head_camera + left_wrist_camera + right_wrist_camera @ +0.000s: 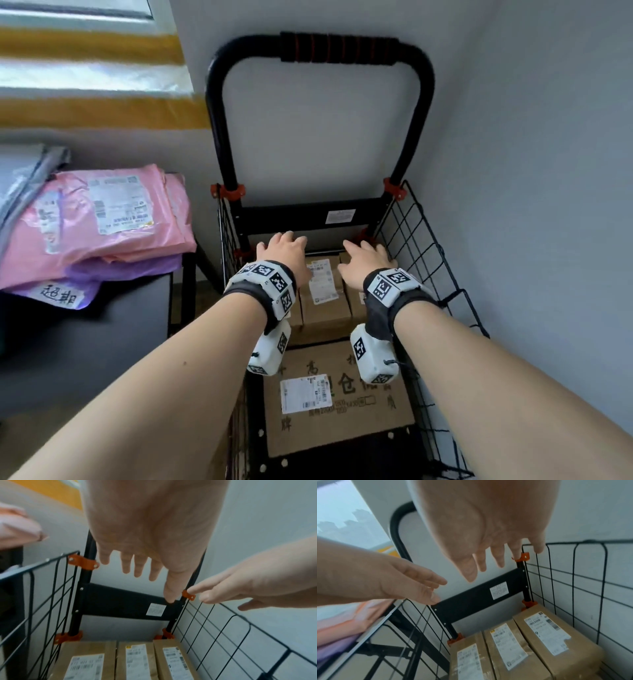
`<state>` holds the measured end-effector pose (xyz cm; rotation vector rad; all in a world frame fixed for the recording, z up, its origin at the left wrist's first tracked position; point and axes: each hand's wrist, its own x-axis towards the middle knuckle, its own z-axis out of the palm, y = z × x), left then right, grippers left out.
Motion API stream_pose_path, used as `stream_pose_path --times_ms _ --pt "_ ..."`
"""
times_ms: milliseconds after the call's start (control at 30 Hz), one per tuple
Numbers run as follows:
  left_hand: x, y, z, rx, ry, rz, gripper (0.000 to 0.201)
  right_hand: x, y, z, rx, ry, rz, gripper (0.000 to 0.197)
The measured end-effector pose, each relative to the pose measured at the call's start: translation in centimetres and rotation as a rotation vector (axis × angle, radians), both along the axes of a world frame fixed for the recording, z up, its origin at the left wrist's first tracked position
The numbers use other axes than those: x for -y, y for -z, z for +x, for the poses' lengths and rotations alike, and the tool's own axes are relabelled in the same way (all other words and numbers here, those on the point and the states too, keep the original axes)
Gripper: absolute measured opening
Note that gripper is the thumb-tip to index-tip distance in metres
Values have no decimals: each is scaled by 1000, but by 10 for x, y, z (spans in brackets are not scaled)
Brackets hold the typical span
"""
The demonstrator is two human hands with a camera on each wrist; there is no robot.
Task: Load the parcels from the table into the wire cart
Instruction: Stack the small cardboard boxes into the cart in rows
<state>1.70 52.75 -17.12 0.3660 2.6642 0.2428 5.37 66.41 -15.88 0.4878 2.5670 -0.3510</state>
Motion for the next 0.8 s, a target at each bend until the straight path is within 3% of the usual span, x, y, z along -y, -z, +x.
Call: stream_pose_path --times_ms 400,800 --pt "48 -108 70 -156 23 -38 60 48 -102 61 -193 -82 44 50" --pt "157 -167 179 -241 -117 -80 51 150 -150 138 -264 -303 -6 49"
